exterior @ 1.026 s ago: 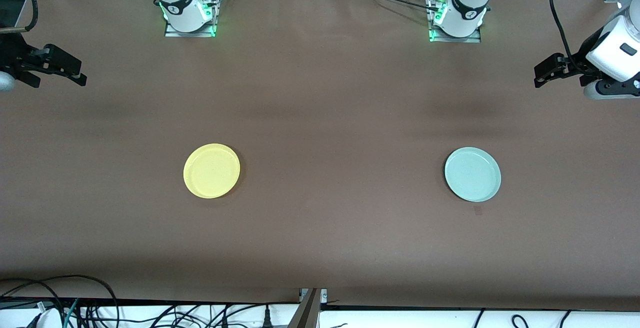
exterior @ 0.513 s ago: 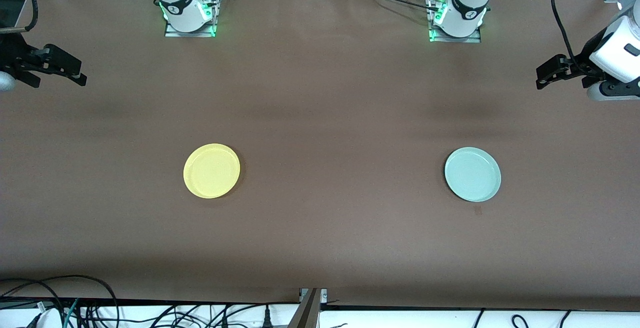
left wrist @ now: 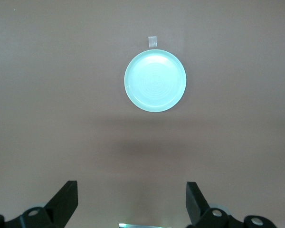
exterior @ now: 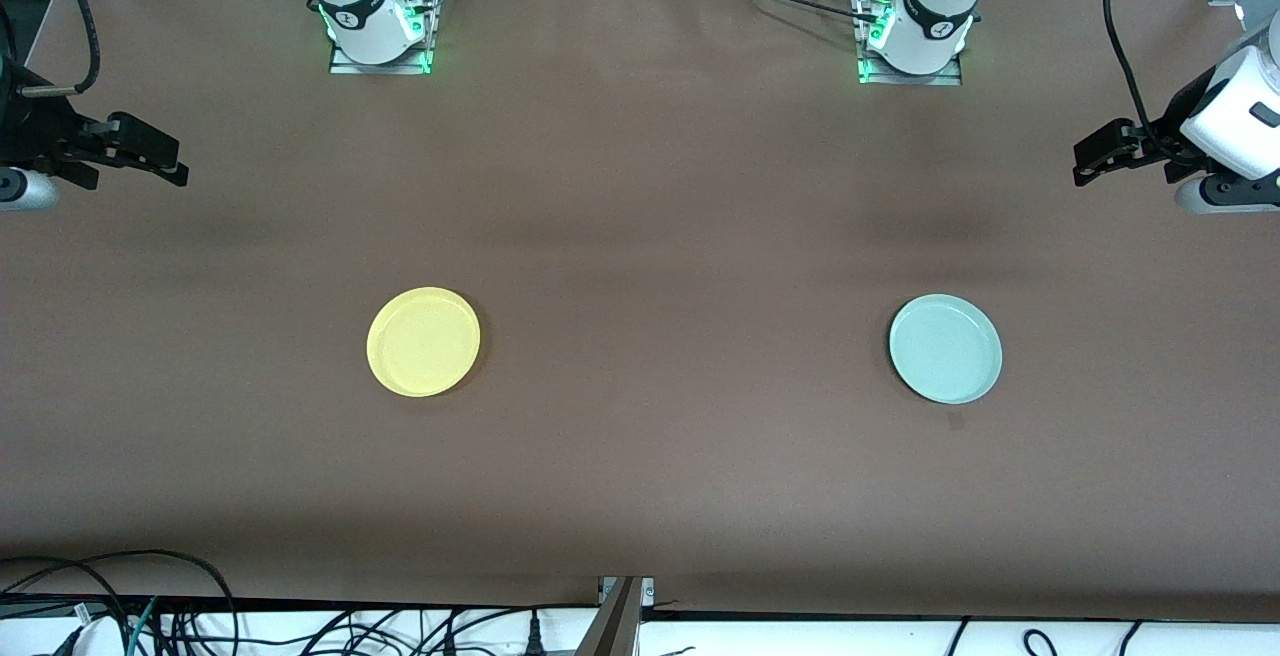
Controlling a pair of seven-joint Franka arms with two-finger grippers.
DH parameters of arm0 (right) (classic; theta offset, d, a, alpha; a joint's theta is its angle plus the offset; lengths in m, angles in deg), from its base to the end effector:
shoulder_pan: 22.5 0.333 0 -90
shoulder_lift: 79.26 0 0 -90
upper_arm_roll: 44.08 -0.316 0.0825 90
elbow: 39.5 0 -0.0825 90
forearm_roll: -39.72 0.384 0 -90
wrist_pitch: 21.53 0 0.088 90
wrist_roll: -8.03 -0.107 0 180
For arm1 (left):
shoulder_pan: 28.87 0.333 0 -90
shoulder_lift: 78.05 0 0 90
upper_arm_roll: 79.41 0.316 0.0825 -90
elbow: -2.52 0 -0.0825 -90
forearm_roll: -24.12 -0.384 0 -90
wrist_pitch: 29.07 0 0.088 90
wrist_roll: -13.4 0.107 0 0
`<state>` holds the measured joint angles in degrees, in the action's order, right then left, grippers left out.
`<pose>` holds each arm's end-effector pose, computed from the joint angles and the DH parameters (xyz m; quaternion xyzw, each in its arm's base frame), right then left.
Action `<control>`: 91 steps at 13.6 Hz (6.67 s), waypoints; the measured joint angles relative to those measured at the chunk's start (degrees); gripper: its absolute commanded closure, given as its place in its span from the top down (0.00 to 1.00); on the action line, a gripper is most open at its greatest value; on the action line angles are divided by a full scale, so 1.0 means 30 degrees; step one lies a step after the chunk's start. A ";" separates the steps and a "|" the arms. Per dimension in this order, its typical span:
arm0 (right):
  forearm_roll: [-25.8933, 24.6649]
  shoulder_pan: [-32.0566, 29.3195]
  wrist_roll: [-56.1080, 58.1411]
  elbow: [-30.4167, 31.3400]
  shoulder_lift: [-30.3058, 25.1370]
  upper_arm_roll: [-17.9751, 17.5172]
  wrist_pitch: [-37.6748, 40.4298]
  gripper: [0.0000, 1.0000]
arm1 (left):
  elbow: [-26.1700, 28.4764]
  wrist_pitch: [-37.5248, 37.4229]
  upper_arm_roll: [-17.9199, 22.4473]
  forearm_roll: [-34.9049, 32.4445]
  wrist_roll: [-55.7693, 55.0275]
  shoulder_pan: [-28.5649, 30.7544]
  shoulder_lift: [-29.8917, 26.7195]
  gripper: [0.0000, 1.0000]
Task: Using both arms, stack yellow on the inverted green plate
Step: 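Reach the left gripper down to the rim of the green plate, then grasp the green plate rim with the left gripper and lift it, then flip the green plate over with the left gripper toward the yellow plate, then lower the inverted green plate onto the table and open the left gripper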
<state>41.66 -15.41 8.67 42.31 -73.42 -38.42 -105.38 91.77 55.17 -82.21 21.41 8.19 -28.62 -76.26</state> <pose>0.5747 0.0215 0.6248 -0.9992 -0.0194 0.0330 0.0116 0.5522 -0.0187 0.6053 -0.9977 -0.0241 0.0576 0.0268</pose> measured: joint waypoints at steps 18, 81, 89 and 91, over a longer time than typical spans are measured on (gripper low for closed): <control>-0.0001 -0.0013 0.0662 -0.0073 -0.0639 0.0237 0.1399 1.00 | 0.0291 1.0004 -0.0114 0.0593 1.0179 0.2033 1.0780 1.00; 0.2179 -0.0052 0.2129 0.0127 0.0811 0.1148 0.0691 1.00 | -0.5836 0.7819 0.0411 -1.2768 -1.4246 -1.9046 1.6109 1.00; 0.2177 -0.0064 0.2121 0.0150 0.0914 0.1209 0.0674 1.00 | -0.6430 1.5331 0.0451 -0.4696 -1.7718 -1.6017 1.6247 1.00; 0.2177 -0.0063 0.2117 0.0317 0.1311 0.1208 0.0347 1.00 | -0.6680 1.5599 0.0459 -0.3546 -1.7736 -1.4584 1.5918 1.00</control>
<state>48.19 -15.60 15.02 43.26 -69.49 -34.80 -104.34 71.73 101.96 -80.83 10.77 -45.01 -72.37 -28.50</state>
